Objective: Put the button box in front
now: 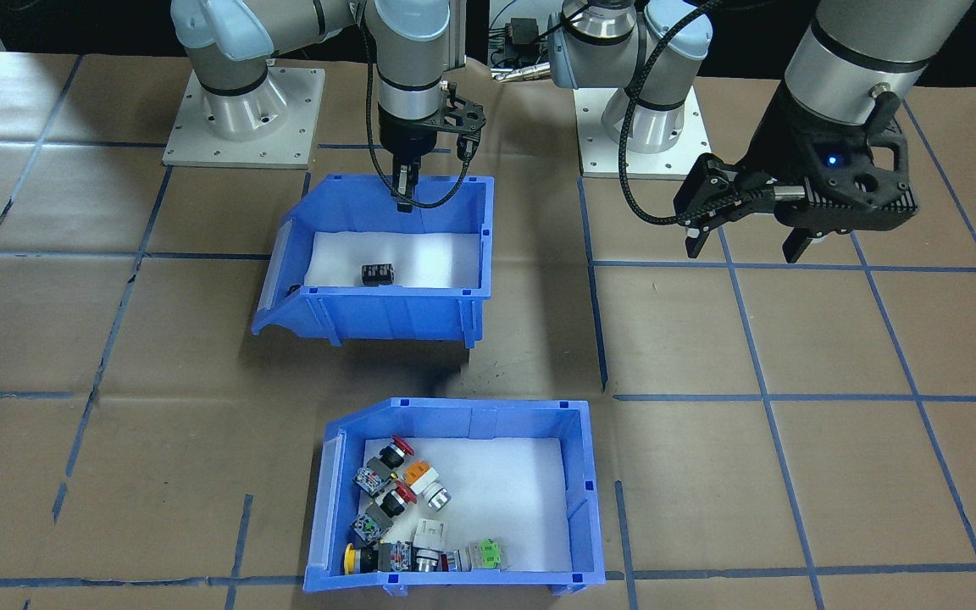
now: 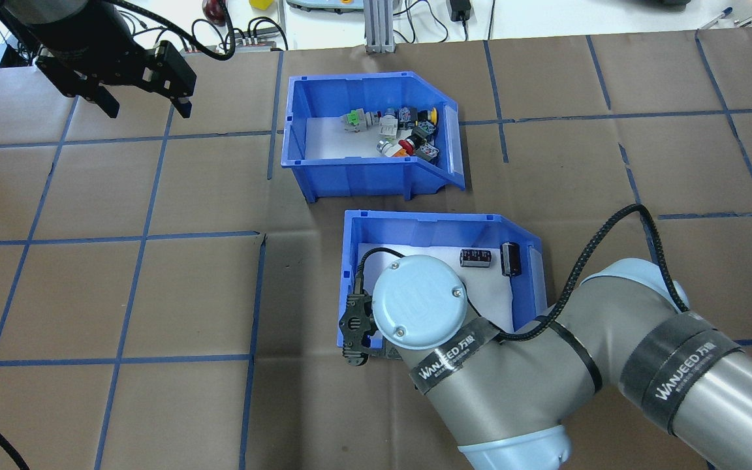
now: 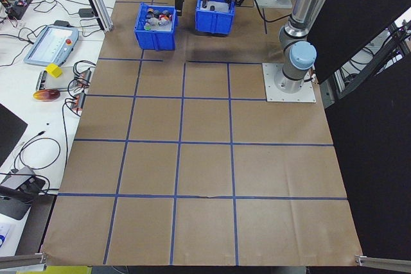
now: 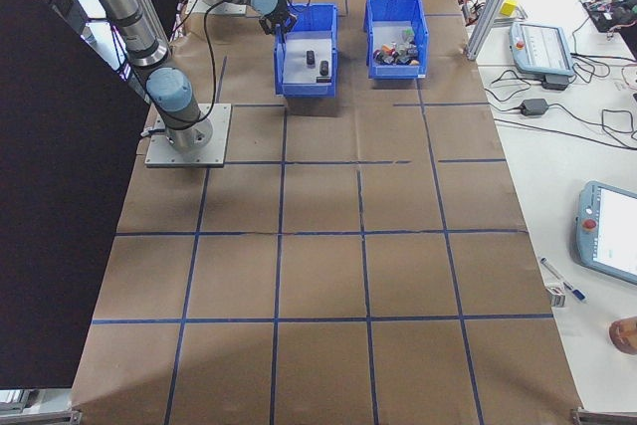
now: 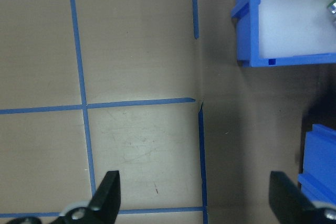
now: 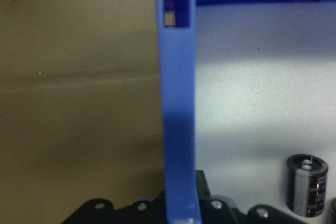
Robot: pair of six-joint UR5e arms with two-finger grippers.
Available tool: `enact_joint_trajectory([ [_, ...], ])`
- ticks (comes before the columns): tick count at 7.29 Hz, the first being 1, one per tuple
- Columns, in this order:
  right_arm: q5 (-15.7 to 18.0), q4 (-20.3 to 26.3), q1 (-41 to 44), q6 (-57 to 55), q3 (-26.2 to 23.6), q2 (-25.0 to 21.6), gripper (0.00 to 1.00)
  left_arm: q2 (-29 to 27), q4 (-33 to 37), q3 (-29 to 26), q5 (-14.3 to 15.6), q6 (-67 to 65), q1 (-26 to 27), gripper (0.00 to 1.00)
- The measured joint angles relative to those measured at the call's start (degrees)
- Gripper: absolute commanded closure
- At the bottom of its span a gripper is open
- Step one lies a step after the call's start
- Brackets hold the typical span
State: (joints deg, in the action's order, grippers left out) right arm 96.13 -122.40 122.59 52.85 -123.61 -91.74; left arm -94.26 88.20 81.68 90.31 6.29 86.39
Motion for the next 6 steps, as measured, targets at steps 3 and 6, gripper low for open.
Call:
enact_joint_trajectory([
  [3,0.3,0.6,0.2,0.7,0.2,2.4,0.93,-0.5,-3.7,0.3,-0.1,-1.6,0.0,0.01],
  [6,0.3,0.1,1.2,3.1,0.3,2.6,0.30,-0.2,-4.8,0.7,0.0,-2.1,0.0,0.01],
])
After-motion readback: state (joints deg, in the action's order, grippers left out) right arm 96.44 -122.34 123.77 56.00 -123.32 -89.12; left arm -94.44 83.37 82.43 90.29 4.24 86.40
